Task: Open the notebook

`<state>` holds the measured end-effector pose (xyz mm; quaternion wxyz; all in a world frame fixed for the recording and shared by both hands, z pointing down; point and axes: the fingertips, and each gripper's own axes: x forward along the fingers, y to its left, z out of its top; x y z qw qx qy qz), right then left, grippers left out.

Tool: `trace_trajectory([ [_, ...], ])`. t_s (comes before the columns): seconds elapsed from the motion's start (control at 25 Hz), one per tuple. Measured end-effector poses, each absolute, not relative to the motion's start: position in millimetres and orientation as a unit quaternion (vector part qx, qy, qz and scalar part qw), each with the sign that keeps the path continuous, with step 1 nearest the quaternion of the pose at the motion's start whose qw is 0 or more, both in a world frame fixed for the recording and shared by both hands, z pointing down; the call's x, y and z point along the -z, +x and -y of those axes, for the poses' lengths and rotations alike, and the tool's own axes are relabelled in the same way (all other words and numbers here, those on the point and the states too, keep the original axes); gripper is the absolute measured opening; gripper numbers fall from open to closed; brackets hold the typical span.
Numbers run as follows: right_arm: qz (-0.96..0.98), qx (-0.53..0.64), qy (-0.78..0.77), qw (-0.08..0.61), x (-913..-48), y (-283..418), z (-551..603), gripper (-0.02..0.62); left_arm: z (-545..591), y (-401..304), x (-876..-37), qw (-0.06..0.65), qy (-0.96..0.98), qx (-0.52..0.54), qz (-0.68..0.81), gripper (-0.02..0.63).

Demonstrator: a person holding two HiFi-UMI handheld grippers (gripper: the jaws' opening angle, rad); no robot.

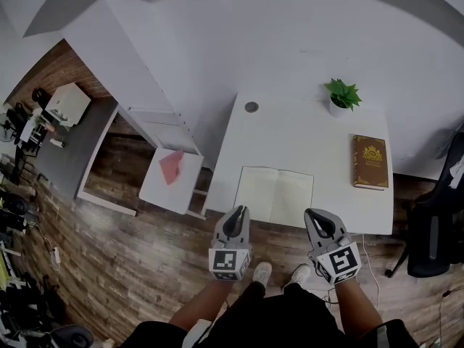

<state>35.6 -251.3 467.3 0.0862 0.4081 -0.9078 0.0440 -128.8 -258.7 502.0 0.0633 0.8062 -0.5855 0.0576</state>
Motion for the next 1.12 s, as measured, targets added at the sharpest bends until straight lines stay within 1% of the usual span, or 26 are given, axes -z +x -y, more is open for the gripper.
trace_trajectory([
  [0.08, 0.906, -0.036, 0.415, 0.082, -461, 39, 253, 0.002, 256, -110, -490, 0.051, 0.829, -0.052, 0.555, 0.008],
  [0.2, 0.901, -0.025, 0.426, 0.081, -453, 46, 254, 0.002, 250, -85, -483, 0.047, 0.857, -0.049, 0.511, 0.006],
  [0.36, 0.883, -0.004, 0.457, 0.106, -451, 62, 256, 0.002, 249, -66, -474, 0.035, 0.868, -0.049, 0.492, 0.006],
  [0.72, 0.872, -0.003, 0.482, 0.089, -444, 81, 250, 0.002, 253, -59, -470, 0.025, 0.859, -0.057, 0.508, 0.006],
  [1.12, 0.873, 0.010, 0.479, 0.092, -443, 92, 244, 0.002, 246, -48, -470, 0.019, 0.863, -0.055, 0.502, 0.006],
])
